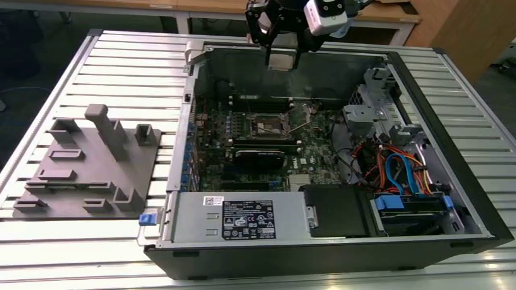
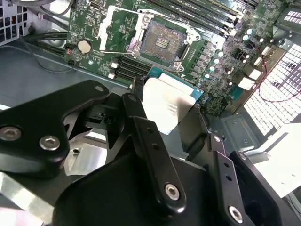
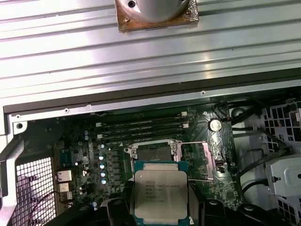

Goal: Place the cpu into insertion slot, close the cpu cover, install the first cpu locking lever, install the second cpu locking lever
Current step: 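Place the cpu into insertion slot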

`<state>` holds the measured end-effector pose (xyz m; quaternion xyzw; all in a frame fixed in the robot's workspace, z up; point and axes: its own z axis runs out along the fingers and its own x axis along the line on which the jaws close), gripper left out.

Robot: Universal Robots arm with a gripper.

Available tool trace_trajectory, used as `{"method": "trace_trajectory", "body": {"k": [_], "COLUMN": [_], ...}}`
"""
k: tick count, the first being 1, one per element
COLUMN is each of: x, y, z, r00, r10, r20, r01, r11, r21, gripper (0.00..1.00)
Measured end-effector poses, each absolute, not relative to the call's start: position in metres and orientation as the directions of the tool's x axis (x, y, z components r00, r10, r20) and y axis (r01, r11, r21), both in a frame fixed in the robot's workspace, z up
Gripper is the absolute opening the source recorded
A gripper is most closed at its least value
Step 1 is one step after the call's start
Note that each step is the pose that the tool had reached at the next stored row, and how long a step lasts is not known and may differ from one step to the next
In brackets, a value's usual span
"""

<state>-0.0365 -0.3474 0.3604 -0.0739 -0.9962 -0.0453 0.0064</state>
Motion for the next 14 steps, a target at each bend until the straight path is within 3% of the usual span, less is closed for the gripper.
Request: {"method": "trace_trajectory", "body": {"k": [14], "x": [-0.0365], "y": [-0.3474], "z": [0.3604], "r00": [-0.986], "r10": [0.165], "r20": [0.019], "r01": [0.166], "r11": [0.982], "r21": [0.089], "gripper": [0.54]}}
